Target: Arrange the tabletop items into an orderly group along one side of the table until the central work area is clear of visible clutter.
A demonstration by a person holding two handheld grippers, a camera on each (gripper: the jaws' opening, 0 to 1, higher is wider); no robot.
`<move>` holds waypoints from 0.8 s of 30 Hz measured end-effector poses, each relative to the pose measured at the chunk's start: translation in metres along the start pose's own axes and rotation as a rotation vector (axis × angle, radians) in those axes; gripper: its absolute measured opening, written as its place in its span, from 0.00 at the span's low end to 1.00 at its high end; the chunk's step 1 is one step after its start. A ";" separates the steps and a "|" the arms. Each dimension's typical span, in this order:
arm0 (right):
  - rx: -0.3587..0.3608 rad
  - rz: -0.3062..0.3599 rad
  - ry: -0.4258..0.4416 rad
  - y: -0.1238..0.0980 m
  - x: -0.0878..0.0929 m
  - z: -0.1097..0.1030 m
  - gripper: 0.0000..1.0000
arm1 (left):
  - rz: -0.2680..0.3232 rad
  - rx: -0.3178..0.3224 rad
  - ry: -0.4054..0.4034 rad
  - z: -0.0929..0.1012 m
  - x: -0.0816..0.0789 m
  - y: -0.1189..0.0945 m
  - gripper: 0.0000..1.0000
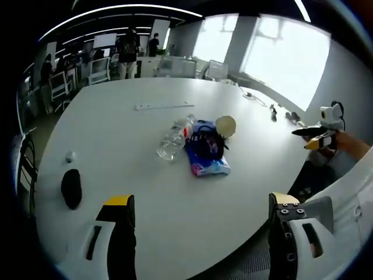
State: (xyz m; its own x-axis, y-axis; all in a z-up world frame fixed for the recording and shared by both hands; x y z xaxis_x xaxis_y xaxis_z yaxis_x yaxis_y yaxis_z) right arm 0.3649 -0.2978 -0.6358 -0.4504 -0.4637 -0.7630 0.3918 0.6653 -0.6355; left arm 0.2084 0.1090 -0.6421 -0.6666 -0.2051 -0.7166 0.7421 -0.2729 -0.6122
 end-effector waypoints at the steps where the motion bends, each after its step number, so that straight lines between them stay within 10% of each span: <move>1: 0.000 -0.002 0.000 0.000 0.000 0.000 0.97 | 0.000 0.000 0.001 0.000 0.000 0.000 0.93; 24: -0.004 -0.027 0.002 0.002 0.004 -0.003 0.93 | -0.023 0.007 0.007 -0.005 0.001 0.002 0.92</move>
State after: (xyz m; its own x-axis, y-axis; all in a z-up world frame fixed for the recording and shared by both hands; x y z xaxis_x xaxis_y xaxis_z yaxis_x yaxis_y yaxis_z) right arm 0.3613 -0.2971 -0.6398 -0.4626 -0.4804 -0.7451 0.3762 0.6547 -0.6556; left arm 0.2095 0.1124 -0.6461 -0.6827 -0.1927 -0.7048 0.7264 -0.2839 -0.6260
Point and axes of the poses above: the point that each gripper's makers call its tool centre point, and the gripper's own axes: y roughly forward along the fingers, z roughly to its right, x roughly out of its underside, the point moved 9 cm from there along -y, roughly backward along the fingers, and after that the axes turned 6 degrees about -y, right-handed, at the moved point
